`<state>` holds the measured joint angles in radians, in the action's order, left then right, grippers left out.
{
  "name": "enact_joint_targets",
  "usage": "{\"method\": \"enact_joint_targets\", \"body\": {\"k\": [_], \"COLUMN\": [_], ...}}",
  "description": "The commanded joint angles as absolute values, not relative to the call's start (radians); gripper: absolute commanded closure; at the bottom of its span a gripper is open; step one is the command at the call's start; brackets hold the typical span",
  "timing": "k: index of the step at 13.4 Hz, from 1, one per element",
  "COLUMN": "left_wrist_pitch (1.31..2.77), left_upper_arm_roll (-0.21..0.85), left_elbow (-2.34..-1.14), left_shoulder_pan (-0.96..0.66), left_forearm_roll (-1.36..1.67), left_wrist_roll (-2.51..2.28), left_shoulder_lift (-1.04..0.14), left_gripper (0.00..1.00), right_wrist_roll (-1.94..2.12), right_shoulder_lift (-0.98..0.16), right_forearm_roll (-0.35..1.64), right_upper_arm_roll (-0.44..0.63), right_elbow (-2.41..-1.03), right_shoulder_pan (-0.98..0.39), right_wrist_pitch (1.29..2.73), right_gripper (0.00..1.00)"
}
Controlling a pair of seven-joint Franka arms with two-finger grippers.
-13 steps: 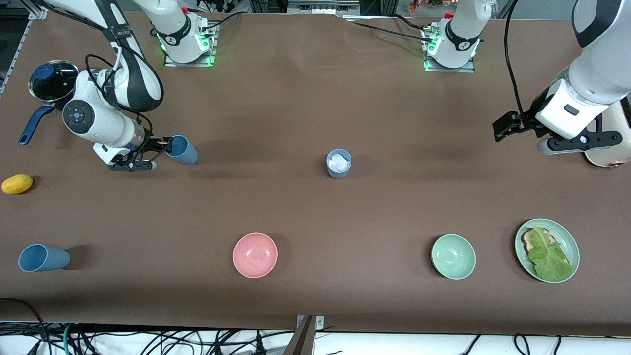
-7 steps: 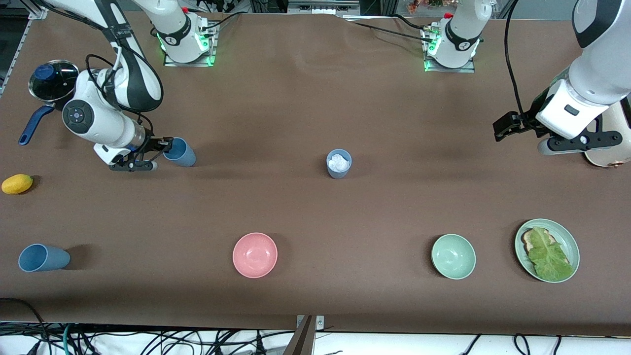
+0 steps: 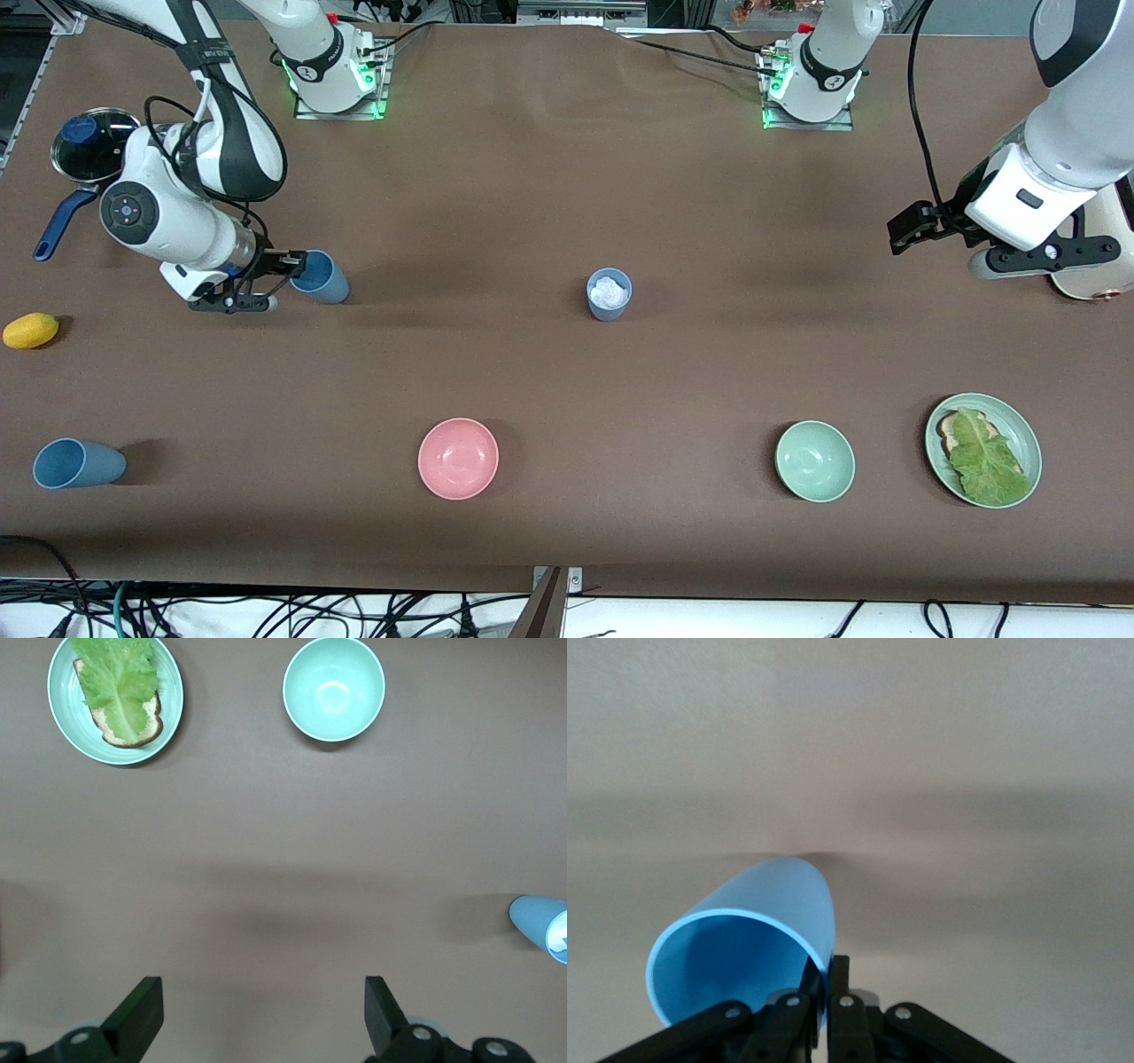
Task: Stack blue cups with both arms
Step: 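Grasp the second blue cup with the right gripper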
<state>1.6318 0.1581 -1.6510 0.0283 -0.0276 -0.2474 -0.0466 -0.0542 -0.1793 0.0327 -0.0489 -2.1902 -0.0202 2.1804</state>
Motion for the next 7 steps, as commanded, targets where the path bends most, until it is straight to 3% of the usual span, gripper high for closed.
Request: {"method": "enact_joint_targets", "body": {"k": [1,7], "left_wrist_pitch": [1.615,1.615], "left_upper_arm_roll": [0.161,0.161], "left_elbow": [-1.629,-1.629], "left_shoulder_pan": [0.038,0.040], "left_forearm_roll": [-0.011,-0.011], "left_wrist_roll": [-0.227,-0.227], "left_shoulder_lift": [-0.054,-0.054], "left_gripper": [0.00,0.00], "right_wrist_roll": [-0.072,-0.234], "right_shoulder_lift": [-0.181,-0.228], "right_forearm_roll": [0.034,0.083], "right_upper_arm_roll": [-0.075,-0.104], "right_elbow": [-2.111,-1.840], "right_shoulder_pan": [-0.023,-0.150], "right_wrist_pitch": [2.122,1.948], "right_gripper": [1.00,1.00]}}
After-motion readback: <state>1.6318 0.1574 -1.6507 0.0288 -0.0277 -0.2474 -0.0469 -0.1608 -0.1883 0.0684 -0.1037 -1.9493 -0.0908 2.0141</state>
